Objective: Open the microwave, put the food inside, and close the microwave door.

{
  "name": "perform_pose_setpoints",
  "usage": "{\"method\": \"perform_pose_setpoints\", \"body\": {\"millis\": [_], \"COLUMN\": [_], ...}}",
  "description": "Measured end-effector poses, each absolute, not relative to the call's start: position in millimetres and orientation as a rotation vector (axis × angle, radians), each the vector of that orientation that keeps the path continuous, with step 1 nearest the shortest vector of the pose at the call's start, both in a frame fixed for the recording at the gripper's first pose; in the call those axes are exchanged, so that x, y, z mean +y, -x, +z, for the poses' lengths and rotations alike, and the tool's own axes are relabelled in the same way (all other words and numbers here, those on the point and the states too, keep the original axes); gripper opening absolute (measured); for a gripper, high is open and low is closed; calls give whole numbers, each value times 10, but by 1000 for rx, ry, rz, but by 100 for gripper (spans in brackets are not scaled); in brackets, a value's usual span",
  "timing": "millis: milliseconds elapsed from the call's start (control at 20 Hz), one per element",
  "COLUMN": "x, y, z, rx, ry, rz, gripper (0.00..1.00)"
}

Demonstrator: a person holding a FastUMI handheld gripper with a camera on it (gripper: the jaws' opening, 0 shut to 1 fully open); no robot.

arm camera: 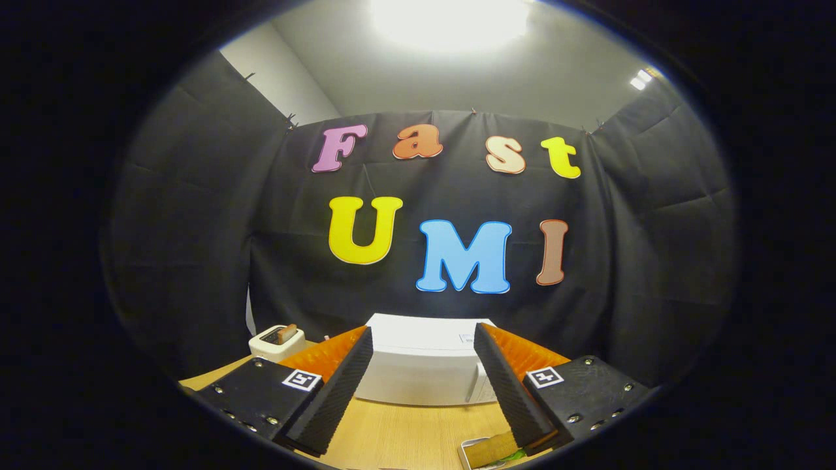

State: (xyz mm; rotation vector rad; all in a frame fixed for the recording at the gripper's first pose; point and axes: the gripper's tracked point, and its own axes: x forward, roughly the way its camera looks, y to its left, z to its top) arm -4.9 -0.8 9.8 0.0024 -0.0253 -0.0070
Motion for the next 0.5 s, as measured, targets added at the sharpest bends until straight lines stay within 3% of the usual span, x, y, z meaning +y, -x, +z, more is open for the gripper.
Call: {"method": "perform_pose_setpoints", "body": {"millis": [500], "x": [-27], "y": [-104], "z": [-100], "rx": [-9], "ry": [-19], "rz": [20], "gripper": [98]}}
